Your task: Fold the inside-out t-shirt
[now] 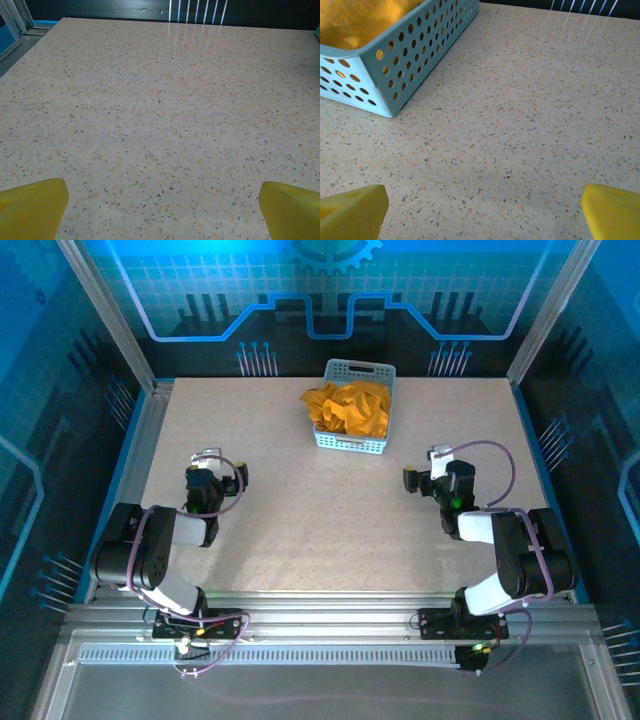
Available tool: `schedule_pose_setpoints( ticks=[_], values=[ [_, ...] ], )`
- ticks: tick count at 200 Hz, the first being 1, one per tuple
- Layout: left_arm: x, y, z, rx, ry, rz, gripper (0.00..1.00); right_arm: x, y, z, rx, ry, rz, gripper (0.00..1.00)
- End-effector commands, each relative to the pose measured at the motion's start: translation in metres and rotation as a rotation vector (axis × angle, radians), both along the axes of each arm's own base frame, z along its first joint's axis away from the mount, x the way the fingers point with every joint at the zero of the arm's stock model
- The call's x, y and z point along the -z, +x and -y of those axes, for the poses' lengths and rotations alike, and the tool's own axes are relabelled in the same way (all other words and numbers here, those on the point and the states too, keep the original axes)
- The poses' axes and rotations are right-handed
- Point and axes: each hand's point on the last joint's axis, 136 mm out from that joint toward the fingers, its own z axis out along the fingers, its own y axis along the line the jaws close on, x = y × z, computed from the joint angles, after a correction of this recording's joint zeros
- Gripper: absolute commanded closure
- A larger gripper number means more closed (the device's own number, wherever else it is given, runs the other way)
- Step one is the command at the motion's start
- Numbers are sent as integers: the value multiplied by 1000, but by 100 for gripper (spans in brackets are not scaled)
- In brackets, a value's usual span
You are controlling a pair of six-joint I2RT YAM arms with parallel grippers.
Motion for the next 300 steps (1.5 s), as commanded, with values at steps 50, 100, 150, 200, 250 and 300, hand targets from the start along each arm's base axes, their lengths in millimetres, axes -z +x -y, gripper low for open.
schedule_pose_setpoints(
  ticks=[50,100,150,200,250,300],
  values=[
    [-13,7,-1,-15,-4,39,1,-12,7,4,7,4,48,0],
    [-15,6,1,-1,2,48,1,-14,8,4,7,3,53,0],
    [-67,-12,35,66,123,95,1,-54,-11,-15,-45,-69,114,0],
    [-137,-33,55,58,-203,105,1,-142,-39,-27,-54,119,152,0],
    [-130,-53,20,-242,-407,-58,1,-160,-36,-4,124,395,-22,0],
    [-116,-36,61,-48,-509,-205,1,-158,25,-72,-7,206,-188,0]
  ],
)
